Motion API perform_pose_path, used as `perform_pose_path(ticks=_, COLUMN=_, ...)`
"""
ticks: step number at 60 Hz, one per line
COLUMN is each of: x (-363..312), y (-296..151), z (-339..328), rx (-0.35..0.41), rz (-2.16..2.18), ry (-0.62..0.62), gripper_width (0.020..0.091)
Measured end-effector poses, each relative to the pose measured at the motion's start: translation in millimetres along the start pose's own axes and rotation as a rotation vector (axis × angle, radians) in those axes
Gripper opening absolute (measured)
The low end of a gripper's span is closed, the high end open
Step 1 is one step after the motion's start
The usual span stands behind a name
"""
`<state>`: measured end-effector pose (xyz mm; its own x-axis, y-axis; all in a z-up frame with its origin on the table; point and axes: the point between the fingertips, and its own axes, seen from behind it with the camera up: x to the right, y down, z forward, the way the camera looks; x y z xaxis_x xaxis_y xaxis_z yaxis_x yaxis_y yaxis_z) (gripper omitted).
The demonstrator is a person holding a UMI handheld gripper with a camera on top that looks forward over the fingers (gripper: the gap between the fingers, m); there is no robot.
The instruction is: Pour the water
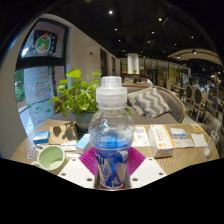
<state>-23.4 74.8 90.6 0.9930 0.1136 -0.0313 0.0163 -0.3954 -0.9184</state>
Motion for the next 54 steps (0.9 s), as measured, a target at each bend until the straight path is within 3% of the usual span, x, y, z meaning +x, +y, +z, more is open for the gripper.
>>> perform_pose_path(ticks=5, x=1, y=16, z=3, rx=-0.011, rz=-0.011, ry=-0.007, gripper_width=0.0351)
perform_pose_path(ticks=10, x=5, y=6, z=2, rx=0.039, rz=-0.027, ry=-0.019, gripper_width=0.0350)
perform_pose_path(ticks=17, x=6, y=14, z=-1, rx=0.041, rz=0.010, ry=-0.006, gripper_width=0.0420)
perform_pose_path(ticks=23, x=4, y=18, z=-1, rx=0.000, rz=0.015, ry=-0.005, gripper_width=0.0506)
perform_pose_path(ticks=25, x=3, y=22, z=-2, rx=-0.024, rz=0.018, ry=-0.005, gripper_width=0.0568)
perform_pose_path(ticks=31, x=3, y=30, z=-10, rx=-0.086, rz=0.031, ry=0.001, gripper_width=0.0870)
perform_pose_path(ticks=54, x=-26, y=13, z=-168, rx=-0.249, rz=0.110, ry=0.113, gripper_width=0.0854)
